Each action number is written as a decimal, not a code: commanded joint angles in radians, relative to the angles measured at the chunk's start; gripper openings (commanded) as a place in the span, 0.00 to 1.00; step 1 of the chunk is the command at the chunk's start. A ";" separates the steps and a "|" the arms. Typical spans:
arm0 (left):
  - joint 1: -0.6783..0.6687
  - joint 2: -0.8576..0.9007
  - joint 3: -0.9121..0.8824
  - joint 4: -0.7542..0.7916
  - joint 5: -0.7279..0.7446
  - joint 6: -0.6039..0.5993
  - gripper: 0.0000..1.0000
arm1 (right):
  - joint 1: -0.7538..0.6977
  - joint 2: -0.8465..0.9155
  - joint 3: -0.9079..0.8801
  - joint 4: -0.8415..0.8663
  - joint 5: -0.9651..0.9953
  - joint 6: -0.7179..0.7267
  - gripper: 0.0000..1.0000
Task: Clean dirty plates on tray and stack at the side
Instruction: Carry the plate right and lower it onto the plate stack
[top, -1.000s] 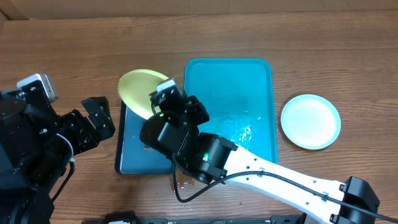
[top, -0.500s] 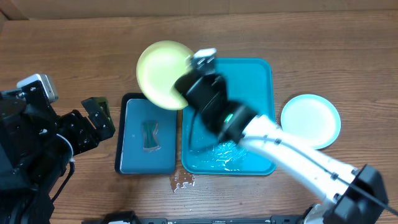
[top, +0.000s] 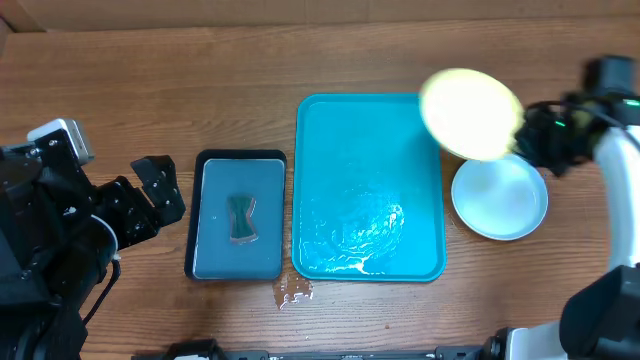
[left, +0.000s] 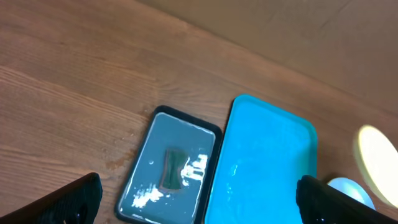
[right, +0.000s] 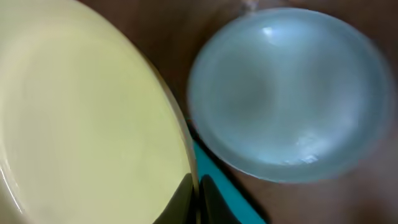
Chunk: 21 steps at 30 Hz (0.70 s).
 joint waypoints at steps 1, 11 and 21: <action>0.004 0.002 0.002 0.005 -0.003 0.001 1.00 | -0.078 -0.040 -0.016 -0.057 0.216 -0.051 0.04; 0.004 0.002 0.002 0.005 -0.003 0.001 1.00 | -0.151 -0.040 -0.290 0.097 0.208 -0.034 0.04; 0.004 0.002 0.002 0.005 -0.003 0.001 1.00 | -0.124 -0.177 -0.212 -0.025 -0.062 -0.202 0.52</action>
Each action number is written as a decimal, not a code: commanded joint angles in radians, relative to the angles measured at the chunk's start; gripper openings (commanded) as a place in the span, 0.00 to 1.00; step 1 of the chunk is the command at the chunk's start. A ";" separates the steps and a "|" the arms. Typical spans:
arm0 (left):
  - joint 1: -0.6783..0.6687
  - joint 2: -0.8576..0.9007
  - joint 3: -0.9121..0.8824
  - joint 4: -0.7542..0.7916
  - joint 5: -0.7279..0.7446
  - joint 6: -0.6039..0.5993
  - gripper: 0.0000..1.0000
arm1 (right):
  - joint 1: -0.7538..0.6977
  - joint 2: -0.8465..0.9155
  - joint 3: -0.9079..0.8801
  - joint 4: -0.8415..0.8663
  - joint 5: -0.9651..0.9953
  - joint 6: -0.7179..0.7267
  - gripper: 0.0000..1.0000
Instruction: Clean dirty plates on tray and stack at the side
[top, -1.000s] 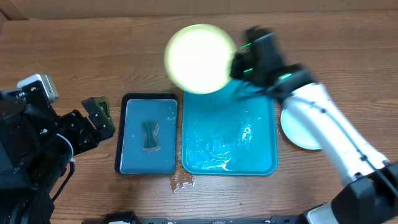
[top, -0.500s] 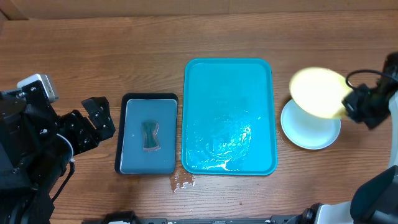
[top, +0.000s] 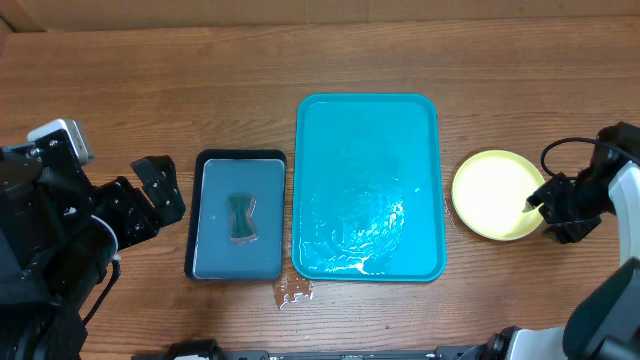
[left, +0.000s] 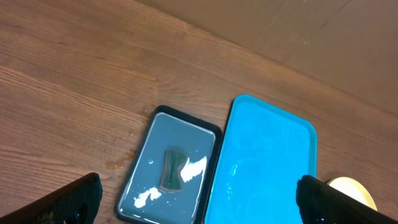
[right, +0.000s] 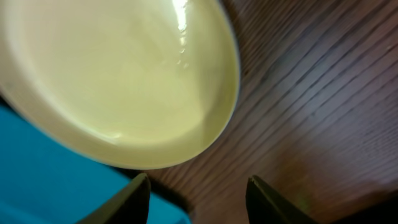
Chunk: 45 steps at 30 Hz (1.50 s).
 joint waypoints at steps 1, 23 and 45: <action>0.004 0.002 0.002 0.004 -0.003 0.001 1.00 | 0.029 -0.170 0.090 -0.008 -0.264 -0.203 0.53; 0.004 0.002 0.002 0.004 -0.003 0.001 1.00 | 0.403 -0.675 0.101 -0.008 -0.345 -0.391 1.00; 0.004 0.002 0.002 0.004 -0.003 0.001 1.00 | 0.435 -1.423 -0.813 0.715 -0.128 -0.384 1.00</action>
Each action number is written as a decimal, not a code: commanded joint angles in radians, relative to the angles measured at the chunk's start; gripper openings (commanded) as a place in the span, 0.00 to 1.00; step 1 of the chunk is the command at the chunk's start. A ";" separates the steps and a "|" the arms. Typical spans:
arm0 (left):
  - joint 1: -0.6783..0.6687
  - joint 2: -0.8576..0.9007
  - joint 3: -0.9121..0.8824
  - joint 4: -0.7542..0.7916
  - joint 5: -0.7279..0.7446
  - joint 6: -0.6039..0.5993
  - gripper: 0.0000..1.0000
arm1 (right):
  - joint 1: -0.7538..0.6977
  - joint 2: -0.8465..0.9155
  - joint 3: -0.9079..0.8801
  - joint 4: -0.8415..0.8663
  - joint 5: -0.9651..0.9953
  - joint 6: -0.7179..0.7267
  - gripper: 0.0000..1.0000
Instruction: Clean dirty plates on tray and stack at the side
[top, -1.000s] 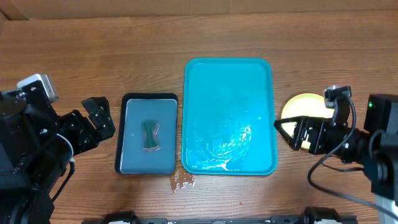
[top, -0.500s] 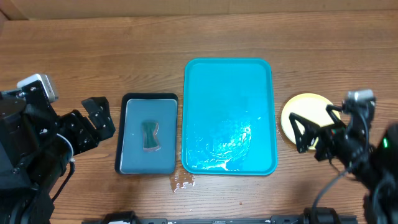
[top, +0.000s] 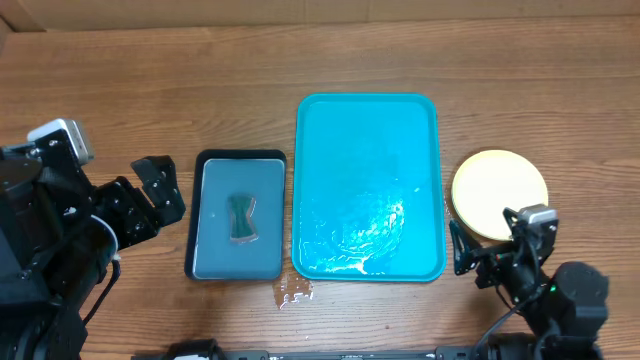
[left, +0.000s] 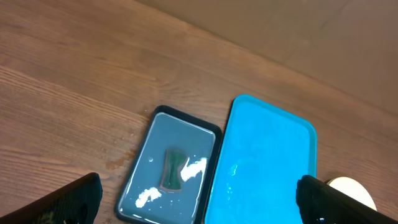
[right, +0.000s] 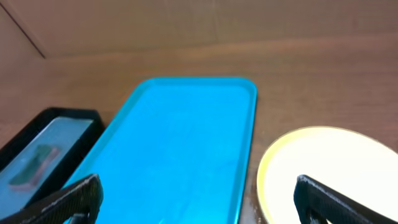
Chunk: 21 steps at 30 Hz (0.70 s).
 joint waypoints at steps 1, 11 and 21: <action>0.004 0.002 0.002 0.004 -0.003 0.001 1.00 | 0.004 -0.087 -0.095 0.071 0.006 0.002 1.00; 0.004 0.002 0.002 0.004 -0.003 0.001 1.00 | 0.004 -0.222 -0.302 0.264 0.022 0.002 1.00; 0.004 0.002 0.002 0.004 -0.003 0.001 1.00 | 0.005 -0.222 -0.419 0.549 0.025 0.002 1.00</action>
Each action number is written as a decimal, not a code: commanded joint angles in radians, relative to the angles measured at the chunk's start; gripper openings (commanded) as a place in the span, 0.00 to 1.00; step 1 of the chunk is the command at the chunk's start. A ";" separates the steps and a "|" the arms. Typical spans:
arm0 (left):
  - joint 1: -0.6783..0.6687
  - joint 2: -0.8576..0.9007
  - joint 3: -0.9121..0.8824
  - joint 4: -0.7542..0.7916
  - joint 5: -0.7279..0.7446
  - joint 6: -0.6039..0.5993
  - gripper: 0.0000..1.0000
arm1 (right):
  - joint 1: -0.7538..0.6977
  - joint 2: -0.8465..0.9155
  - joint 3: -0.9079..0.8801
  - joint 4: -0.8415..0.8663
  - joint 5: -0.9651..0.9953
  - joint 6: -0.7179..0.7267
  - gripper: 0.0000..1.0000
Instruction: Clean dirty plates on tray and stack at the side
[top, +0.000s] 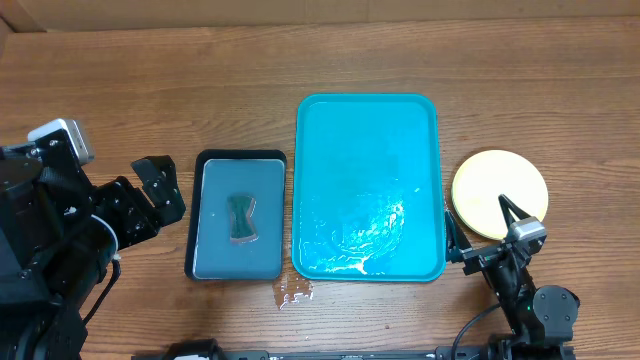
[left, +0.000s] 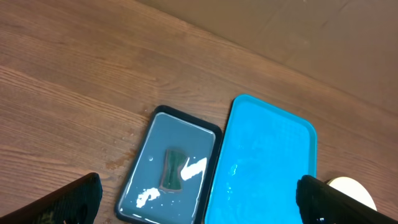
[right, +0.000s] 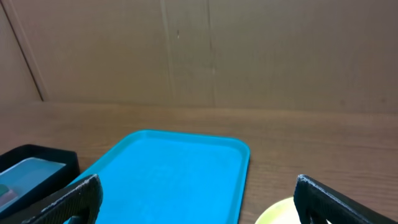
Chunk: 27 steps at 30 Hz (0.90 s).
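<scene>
The cyan tray (top: 368, 140) lies mid-table, wet and bare of plates; it also shows in the right wrist view (right: 180, 174). A yellow plate (top: 497, 188) sits on the table right of the tray; whatever is under it is hidden. My right gripper (top: 482, 236) stands open near the front edge, just in front of the plate, holding nothing. Its wrist view catches only a sliver of the yellow plate (right: 273, 216). My left gripper (top: 160, 200) is open at the far left, beside the black basin.
A black basin (top: 240, 156) of water left of the tray holds a green sponge (top: 241, 217). A small puddle (top: 292, 291) lies on the wood at the tray's front left corner. A brown wall (right: 199, 50) runs along the back.
My right gripper has drawn a little further back toward the front edge and its camera now looks higher, showing less of the yellow plate. Plate, tray and left arm have not moved.
My right gripper held the yellow plate in the air over the tray's right side, with a white plate on the table beside the tray. Then the yellow plate lay on the white one with the gripper open beside it. Since then the right arm has withdrawn to the front.
</scene>
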 joint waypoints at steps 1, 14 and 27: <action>0.004 0.002 0.002 0.004 -0.003 0.001 1.00 | 0.005 -0.009 -0.018 0.012 0.011 0.003 1.00; 0.004 0.002 0.002 0.004 -0.003 0.001 1.00 | 0.005 -0.009 -0.018 0.010 0.011 0.003 1.00; -0.033 -0.013 -0.003 0.015 -0.095 0.038 1.00 | 0.005 -0.009 -0.018 0.010 0.011 0.003 1.00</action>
